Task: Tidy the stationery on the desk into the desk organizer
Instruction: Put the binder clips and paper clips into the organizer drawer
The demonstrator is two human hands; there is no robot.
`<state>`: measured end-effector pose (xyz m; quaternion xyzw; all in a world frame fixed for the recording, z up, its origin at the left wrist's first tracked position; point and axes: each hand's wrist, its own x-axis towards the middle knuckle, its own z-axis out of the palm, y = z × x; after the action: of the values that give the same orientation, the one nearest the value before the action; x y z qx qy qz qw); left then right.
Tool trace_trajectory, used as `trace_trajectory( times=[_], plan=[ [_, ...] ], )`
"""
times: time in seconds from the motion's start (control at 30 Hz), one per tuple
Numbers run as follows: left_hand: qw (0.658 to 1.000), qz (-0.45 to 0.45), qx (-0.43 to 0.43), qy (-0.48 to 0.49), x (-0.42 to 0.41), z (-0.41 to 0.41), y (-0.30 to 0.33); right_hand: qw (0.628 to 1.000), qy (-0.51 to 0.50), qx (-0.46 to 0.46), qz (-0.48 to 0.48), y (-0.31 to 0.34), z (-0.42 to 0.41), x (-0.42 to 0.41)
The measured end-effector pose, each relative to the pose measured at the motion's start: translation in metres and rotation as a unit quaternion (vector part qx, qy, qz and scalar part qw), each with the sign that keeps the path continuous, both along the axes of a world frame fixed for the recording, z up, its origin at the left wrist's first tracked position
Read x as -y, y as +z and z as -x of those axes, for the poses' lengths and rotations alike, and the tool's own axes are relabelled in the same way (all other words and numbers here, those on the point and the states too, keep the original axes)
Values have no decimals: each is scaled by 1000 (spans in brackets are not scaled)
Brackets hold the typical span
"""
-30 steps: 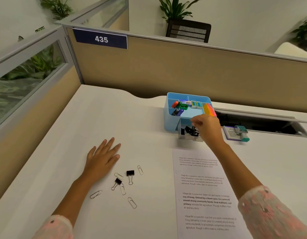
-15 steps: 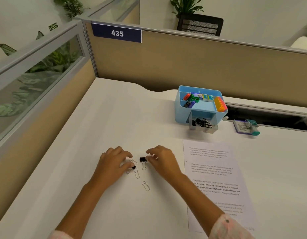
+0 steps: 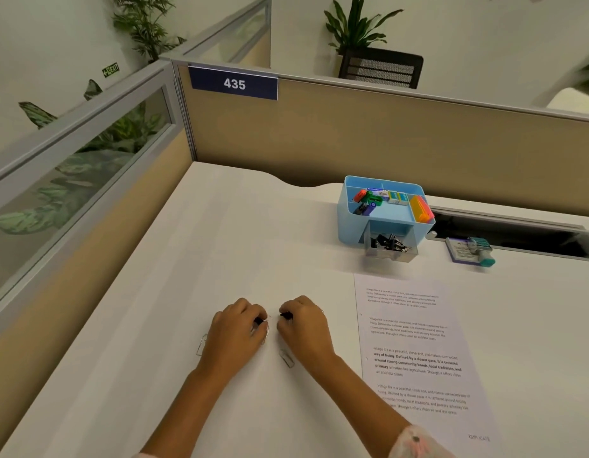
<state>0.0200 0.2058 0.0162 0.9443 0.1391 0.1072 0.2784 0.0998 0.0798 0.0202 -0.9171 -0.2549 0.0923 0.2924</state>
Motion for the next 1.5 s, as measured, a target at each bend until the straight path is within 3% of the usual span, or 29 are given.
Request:
trace_trajectory(
  times=[0.07, 0.1, 0.17, 0.23, 0.27, 0.37, 0.53, 0.57, 0.7, 0.77, 1.0, 1.1, 1.2, 1.3, 1.4, 1.5],
  plan=[
    [997, 72, 27, 16, 3, 0, 4, 982, -84, -118, -124, 7, 3, 5],
    [992, 113, 44, 29, 5, 0, 7, 946, -137, -211, -205, 11, 3, 9],
    [978, 189, 78, 50, 12, -1, 11, 821, -215, -396, -351, 17, 2, 17],
    [965, 237, 100, 44, 22, -4, 17, 707, -250, -497, -436, 21, 1, 25],
    [962, 248, 108, 31, 28, -5, 19, 671, -255, -522, -461, 23, 2, 29],
    [967, 226, 114, -24, 45, -9, 21, 627, -233, -549, -501, 26, 7, 38],
    [987, 92, 93, -92, 65, -18, 15, 547, -233, -581, -555, 29, 7, 54],
    [987, 70, 98, -104, 67, -21, 14, 548, -231, -580, -557, 28, 6, 57],
    [985, 74, 106, -118, 71, -30, 9, 635, -231, -528, -514, 23, -1, 69],
    [985, 77, 104, -117, 71, -37, 5, 660, -252, -497, -505, 22, -11, 73],
    [999, 13, 38, -26, 53, -63, -21, 805, -269, -307, -431, 53, -92, 95],
    [999, -35, -11, -28, 50, -66, -32, 884, -272, -179, -336, 70, -139, 106],
    [996, -75, -38, -29, 51, -66, -36, 931, -253, -52, -259, 81, -176, 113],
    [993, -101, -50, -24, 52, -67, -35, 974, -186, 11, -127, 85, -203, 115],
    [991, -114, -66, -22, 53, -67, -34, 996, -84, 21, 29, 83, -218, 113],
    [990, -114, -78, -22, 54, -67, -33, 992, -19, 25, 122, 82, -223, 108]
  ],
)
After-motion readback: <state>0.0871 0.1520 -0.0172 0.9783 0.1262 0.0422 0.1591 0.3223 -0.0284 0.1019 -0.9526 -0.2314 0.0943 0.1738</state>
